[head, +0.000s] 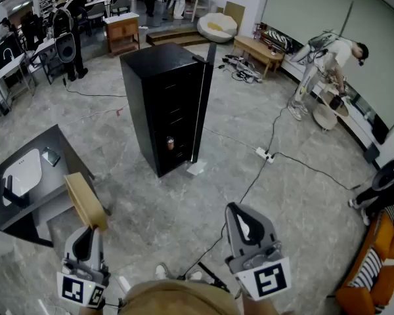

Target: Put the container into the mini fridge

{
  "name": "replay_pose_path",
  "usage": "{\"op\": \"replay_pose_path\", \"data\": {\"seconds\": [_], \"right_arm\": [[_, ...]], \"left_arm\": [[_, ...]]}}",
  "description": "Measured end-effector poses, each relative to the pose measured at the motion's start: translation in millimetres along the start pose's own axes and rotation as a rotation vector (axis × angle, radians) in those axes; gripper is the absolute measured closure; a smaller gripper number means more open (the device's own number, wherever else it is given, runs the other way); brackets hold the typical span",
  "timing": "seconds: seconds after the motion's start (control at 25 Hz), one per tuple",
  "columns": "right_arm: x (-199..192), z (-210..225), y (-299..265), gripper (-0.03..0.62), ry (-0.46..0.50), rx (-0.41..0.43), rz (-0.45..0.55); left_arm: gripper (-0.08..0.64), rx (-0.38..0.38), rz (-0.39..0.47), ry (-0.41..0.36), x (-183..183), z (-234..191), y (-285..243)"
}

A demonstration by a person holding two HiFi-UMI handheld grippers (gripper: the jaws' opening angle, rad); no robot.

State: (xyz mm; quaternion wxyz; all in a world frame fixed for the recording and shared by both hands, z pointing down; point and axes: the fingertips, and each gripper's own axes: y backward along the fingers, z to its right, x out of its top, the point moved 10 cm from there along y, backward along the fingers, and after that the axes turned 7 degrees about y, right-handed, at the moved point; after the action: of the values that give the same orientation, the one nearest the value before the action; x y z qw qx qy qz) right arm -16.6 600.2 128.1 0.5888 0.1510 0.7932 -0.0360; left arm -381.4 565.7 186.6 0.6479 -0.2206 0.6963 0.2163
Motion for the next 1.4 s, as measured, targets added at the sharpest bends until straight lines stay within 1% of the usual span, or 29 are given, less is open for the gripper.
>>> {"op": "replay_pose_path", "data": {"seconds": [0.08,0.16,0.28,0.44,0.64,0.84,0.92,1.04,1.2,1.4], "right_arm": [[-1.0,-1.3,2.3,0.591,-0.002,-0.001,0.000],[-2.2,-1.7,4.6,0.591,-0.002,-0.002,-0.002],[-3.0,-0.1,7.9,0.591,-0.006,-0.006,0.001],[-1.1,4.8,15.5,0.591,-0.028,-0.009,0.035],[-3.1,12.5,23.9,0.589,-0.019,-0.006,0.037],[-13.8,21.7,37.8,0.589,-0.021,0.016,0.026],[-20.8,25.4,45.2,0.589,-0.024,0.025,0.028],[-31.2,31.5,53.2,0.589,-0.034,0.039,0.035],[-36.3,41.9,61.4,0.589,-0.040,0.043,0.033],[-42.0,51.2,59.1,0.589,-0.043,0.038,0.045]], "left_arm": [[0.540,-0.008,-0.002,-0.052,0.5,5.7,0.8],[0.540,-0.016,-0.002,-0.082,1.0,10.6,0.8],[0.540,-0.023,0.001,-0.081,1.3,13.9,-0.3],[0.540,-0.023,-0.003,-0.076,1.6,18.9,-0.1],[0.540,-0.026,-0.002,-0.081,1.8,31.4,-3.7],[0.540,-0.017,-0.004,-0.101,-1.4,50.7,-3.0],[0.540,-0.006,-0.004,-0.119,-6.5,60.3,-3.7],[0.540,0.011,0.009,-0.126,-10.5,74.7,-6.1],[0.540,0.007,0.000,-0.138,-9.9,91.1,-7.6],[0.540,0.001,-0.006,-0.140,-12.3,97.3,-18.1]]}}
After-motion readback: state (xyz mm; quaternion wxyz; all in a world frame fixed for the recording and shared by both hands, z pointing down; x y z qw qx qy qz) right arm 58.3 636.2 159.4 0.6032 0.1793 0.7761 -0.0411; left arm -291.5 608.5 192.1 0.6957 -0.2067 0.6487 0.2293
